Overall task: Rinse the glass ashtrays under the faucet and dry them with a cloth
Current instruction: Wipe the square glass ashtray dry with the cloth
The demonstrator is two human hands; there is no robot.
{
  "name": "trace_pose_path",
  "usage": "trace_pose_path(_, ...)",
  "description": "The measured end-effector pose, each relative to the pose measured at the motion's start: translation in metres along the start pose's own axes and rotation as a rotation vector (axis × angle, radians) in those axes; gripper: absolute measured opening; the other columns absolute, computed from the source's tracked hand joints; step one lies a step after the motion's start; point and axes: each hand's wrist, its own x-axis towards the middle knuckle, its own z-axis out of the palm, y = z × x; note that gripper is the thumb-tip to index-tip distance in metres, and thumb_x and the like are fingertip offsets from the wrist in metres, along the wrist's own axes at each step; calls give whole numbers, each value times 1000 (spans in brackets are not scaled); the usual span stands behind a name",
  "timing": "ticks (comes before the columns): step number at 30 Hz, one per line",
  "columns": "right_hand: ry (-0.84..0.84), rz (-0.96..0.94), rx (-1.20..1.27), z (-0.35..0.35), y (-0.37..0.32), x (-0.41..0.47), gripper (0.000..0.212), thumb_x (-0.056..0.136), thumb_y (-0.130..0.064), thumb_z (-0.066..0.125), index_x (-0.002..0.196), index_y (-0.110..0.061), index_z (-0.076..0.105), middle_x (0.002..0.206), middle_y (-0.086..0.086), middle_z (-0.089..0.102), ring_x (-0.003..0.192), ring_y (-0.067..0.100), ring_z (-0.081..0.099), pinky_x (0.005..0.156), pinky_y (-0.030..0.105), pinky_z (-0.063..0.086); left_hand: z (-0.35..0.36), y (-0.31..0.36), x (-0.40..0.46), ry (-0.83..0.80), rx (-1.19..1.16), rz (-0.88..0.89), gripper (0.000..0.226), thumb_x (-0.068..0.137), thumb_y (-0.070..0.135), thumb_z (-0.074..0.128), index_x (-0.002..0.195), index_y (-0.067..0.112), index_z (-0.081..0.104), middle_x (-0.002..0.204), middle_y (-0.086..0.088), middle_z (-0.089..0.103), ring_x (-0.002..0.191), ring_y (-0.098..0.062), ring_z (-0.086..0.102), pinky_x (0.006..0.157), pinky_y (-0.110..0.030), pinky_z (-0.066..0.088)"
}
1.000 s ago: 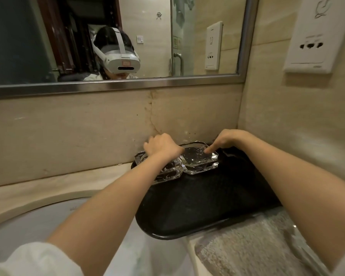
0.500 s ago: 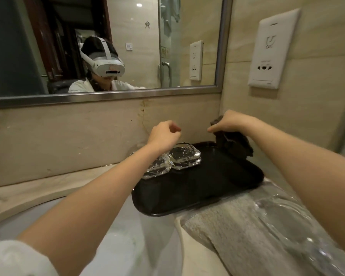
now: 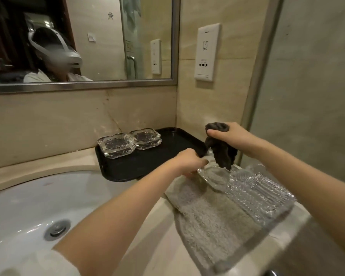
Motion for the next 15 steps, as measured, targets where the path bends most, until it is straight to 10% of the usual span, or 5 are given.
trace_pose_path(6, -9, -6, 6, -1, 10, -2, 29, 84, -34, 66, 96, -8, 66, 93, 12, 71, 88, 27, 67, 89, 45, 52, 20, 5, 8, 89, 232, -51, 27, 90, 33, 59, 85, 8, 53, 73, -6, 55, 55, -18, 56, 48, -25, 46)
trace_pose_path(15, -2, -1, -1, 1, 21, -2, 26, 84, -35, 66, 94, -11, 65, 92, 11, 70, 87, 26, 66, 86, 43, 53, 27, -2, 21, 206, 156, -45, 25, 91, 28, 56, 77, 8, 51, 81, -8, 56, 76, -25, 60, 68, -33, 50)
